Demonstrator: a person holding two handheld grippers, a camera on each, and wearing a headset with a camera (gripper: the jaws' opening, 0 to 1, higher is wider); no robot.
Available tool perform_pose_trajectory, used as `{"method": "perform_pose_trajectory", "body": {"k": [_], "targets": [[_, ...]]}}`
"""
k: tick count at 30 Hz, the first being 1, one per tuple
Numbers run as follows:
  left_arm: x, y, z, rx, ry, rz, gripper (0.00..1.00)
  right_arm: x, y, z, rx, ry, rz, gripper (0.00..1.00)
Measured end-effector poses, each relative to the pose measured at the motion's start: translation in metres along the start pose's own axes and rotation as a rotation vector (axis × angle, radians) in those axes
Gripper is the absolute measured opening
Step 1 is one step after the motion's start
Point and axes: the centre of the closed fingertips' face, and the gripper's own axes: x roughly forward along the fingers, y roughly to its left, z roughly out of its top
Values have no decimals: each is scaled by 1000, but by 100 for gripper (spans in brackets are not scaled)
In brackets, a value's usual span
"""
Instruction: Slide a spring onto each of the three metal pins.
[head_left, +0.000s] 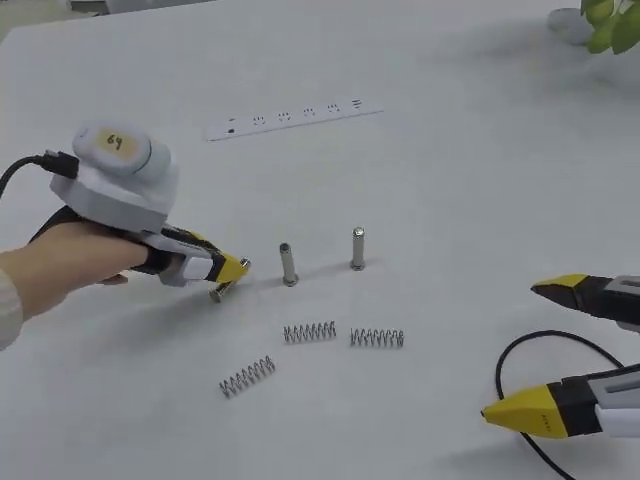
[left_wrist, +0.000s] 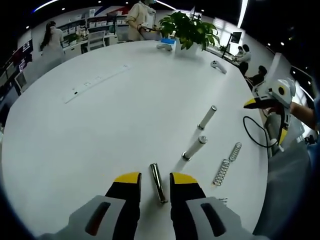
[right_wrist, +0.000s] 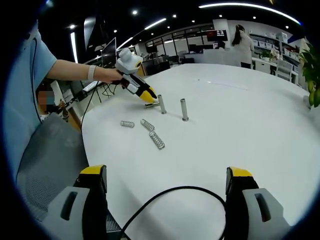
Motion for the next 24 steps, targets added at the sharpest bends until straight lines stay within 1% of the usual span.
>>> {"method": "perform_pose_trajectory", "body": {"k": [4, 6, 9, 11, 16, 20, 24], "targets": [[4, 1, -1, -7, 12, 3, 13, -1, 0, -2, 3, 2, -2, 98], [6, 0, -2, -16, 20, -4, 11, -1, -1, -2, 4, 2, -3, 98], [8, 1, -1, -22, 21, 1, 8, -2, -1, -3, 6, 3, -5, 98], [10, 1, 0, -27, 22, -3, 9, -2, -2, -4, 8, 3, -7, 98], [13, 0, -1, -34, 37, -6, 5, -2, -2, -5, 12, 5, -9, 98], [16, 0, -2, -43, 51, -5, 3, -2, -3, -5, 17, 4, -10, 97], [16, 1, -2, -47, 57, -1, 4, -2, -3, -5, 19, 4, -11, 97]]}}
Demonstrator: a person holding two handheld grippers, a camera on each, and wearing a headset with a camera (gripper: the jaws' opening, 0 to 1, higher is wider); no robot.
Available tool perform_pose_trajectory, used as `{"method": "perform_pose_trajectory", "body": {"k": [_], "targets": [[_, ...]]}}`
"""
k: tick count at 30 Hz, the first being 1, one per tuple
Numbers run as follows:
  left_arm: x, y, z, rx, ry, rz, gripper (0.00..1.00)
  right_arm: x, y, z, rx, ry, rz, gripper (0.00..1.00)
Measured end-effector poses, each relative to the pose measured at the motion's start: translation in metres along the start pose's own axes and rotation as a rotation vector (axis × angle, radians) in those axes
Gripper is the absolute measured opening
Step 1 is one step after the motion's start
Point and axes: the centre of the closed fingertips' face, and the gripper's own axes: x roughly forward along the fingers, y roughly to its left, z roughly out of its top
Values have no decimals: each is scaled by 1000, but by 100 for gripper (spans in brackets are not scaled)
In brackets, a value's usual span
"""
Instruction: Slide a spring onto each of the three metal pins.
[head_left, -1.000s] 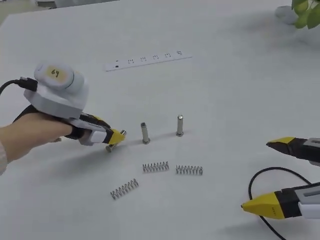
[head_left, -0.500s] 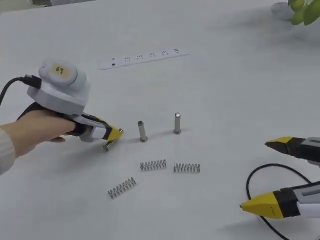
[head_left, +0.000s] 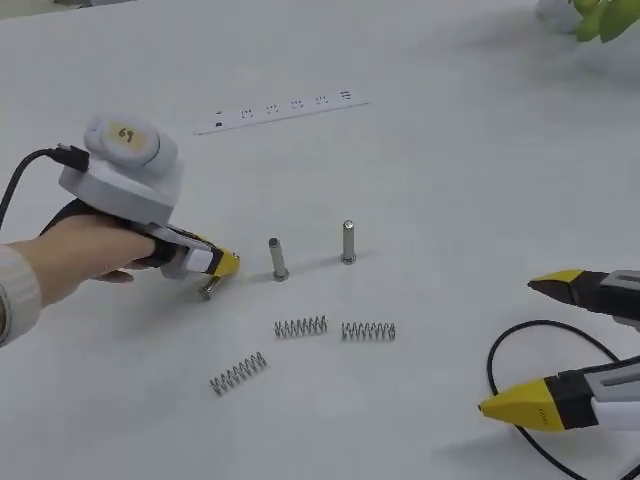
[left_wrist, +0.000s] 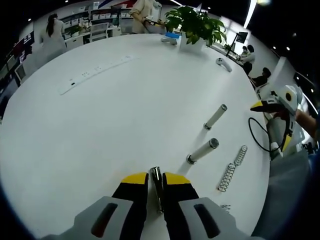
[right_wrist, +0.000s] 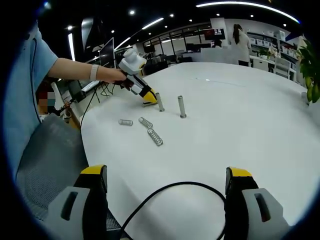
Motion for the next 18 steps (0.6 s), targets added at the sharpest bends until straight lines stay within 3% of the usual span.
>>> {"method": "perform_pose_trajectory", "body": {"k": [18], "targets": [[3, -3, -2, 0, 15, 19, 1, 1, 2, -2, 1, -1, 1, 97]]}}
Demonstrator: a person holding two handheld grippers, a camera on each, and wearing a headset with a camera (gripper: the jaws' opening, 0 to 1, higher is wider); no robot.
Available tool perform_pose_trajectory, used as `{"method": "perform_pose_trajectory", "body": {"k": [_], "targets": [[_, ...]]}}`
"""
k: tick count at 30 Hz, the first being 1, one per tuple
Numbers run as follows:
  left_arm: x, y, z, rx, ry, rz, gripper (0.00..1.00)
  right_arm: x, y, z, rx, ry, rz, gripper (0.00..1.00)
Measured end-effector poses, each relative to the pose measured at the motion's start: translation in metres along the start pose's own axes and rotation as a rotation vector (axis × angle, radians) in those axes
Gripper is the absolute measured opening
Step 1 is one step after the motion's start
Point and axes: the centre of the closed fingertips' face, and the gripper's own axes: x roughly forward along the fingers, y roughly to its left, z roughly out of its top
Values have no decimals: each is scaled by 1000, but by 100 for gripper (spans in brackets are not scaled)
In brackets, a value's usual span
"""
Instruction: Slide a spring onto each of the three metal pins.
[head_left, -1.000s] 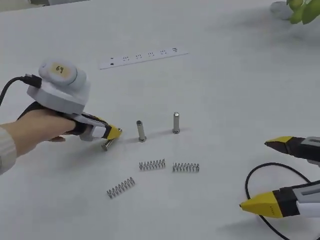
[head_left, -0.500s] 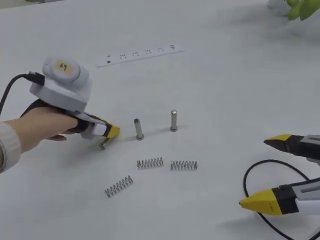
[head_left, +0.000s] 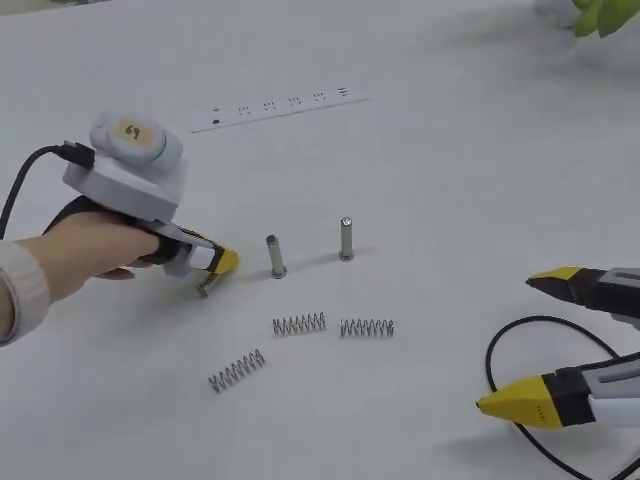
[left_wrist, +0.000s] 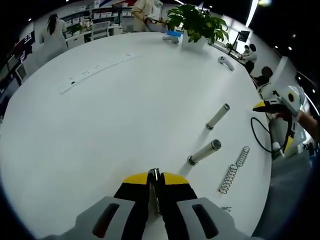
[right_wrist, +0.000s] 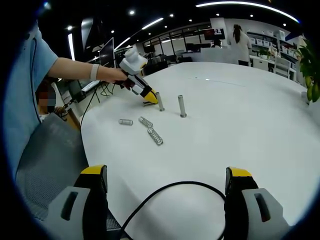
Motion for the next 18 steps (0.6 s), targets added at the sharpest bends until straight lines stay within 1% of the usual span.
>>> {"method": "perform_pose_trajectory", "body": {"k": [2, 5, 8, 11, 15, 18], "targets": [[1, 0, 0, 10, 2, 3, 1, 0, 0, 0, 0, 0, 1, 97], [1, 1, 0, 2, 7, 6, 0, 1, 1, -1, -4, 2, 3, 97], [1, 1, -1, 9, 12, 10, 0, 1, 1, 0, -4, 1, 4, 97], [0, 0, -2, -5, 14, 12, 0, 1, 2, 0, -4, 0, 4, 97], [0, 0, -2, -5, 17, 16, 0, 1, 2, 1, -7, -2, 3, 97], [0, 1, -3, -16, 16, 18, 0, 2, 2, 2, -8, -3, 4, 97]]}}
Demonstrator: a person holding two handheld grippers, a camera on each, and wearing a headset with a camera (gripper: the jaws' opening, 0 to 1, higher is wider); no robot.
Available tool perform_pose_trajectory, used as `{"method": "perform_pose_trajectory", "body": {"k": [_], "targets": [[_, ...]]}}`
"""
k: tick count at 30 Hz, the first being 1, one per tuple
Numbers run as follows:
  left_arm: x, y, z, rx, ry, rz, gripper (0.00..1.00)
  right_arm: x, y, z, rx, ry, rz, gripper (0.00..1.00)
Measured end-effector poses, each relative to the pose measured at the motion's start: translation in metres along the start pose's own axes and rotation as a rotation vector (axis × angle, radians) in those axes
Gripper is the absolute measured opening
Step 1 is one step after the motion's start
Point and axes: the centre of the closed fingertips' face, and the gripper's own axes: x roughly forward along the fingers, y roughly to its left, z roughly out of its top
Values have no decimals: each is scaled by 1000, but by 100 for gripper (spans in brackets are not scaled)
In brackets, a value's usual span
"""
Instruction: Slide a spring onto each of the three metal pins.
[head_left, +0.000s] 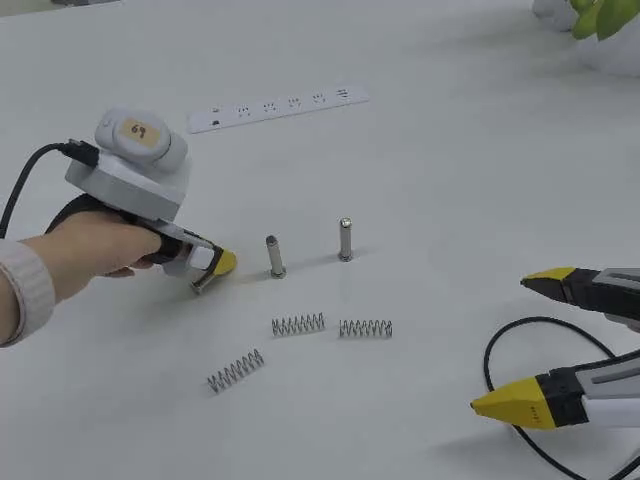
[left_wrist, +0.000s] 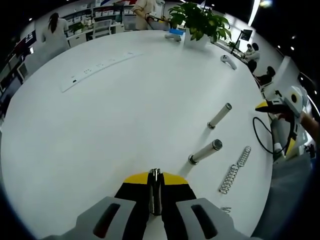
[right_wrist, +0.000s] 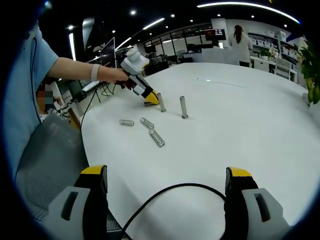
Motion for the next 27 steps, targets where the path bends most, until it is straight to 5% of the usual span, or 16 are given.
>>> {"method": "perform_pose_trajectory", "body": {"k": [27], "targets": [[-20, 4, 4, -48, -68, 20, 0, 4, 7, 5, -15, 3, 16, 96]]}}
